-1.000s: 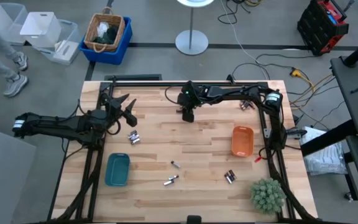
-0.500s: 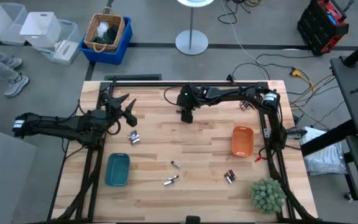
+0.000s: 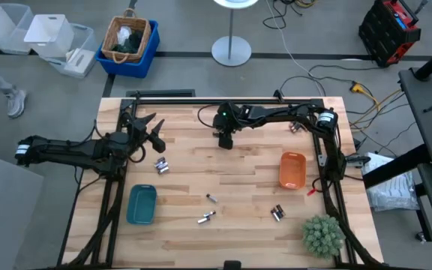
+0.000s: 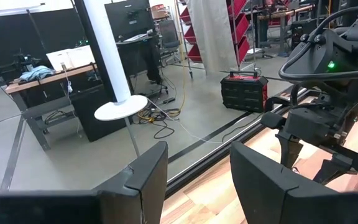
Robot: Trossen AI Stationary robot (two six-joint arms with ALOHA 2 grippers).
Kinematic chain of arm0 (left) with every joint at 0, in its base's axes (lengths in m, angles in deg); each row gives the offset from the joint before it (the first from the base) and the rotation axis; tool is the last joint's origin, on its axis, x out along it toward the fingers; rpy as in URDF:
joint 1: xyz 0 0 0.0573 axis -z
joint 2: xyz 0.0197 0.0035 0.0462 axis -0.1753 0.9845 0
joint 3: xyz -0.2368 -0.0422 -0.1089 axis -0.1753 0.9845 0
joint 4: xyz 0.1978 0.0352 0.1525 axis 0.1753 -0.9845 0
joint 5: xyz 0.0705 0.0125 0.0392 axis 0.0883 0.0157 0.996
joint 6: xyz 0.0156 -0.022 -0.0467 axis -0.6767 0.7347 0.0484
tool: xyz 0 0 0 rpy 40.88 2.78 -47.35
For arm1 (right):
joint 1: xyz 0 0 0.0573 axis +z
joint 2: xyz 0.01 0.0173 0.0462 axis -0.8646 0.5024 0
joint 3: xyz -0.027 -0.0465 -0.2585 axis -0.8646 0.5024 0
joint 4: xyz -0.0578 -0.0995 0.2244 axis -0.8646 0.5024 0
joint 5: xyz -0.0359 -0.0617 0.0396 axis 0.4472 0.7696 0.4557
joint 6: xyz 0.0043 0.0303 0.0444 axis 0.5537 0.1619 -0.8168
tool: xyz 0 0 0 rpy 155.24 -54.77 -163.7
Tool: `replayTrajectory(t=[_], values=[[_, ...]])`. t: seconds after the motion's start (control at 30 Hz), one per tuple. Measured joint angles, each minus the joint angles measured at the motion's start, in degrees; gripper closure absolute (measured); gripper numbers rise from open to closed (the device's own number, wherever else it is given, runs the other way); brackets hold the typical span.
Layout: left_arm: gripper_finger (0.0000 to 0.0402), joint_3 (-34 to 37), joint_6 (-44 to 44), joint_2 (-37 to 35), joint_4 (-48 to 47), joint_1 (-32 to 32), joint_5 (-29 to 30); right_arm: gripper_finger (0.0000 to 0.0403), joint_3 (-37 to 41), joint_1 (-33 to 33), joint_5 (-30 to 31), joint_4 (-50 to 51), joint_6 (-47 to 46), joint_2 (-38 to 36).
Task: Sort batteries
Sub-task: Put the black battery into the orange bin
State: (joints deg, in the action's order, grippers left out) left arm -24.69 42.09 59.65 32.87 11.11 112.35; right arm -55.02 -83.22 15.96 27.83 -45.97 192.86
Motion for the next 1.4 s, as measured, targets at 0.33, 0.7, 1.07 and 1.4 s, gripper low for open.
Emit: replayTrajectory(t=[0.33, 0.7, 1.07, 1.4], values=[[0.0247, 0.00, 0.00, 0.00, -0.02, -0.01, -0.02, 0.0200, 0.00, 0.00, 0.01, -0.09, 0.59, 0.00], [0.0247, 0.00, 0.00, 0.01, -0.02, 0.00, -0.02, 0.0200, 0.02, 1.47, -0.28, -0.26, 2.92, 0.00], [0.0247, 0.00, 0.00, -0.01, -0.02, -0.02, -0.02, 0.0200, 0.33, 1.53, 0.01, -4.83, 2.74, -0.07], [0.0247, 0.00, 0.00, 0.01, -0.02, -0.02, -0.04, 0.0200, 0.98, 1.77, -0.01, -5.10, 2.69, -0.07]])
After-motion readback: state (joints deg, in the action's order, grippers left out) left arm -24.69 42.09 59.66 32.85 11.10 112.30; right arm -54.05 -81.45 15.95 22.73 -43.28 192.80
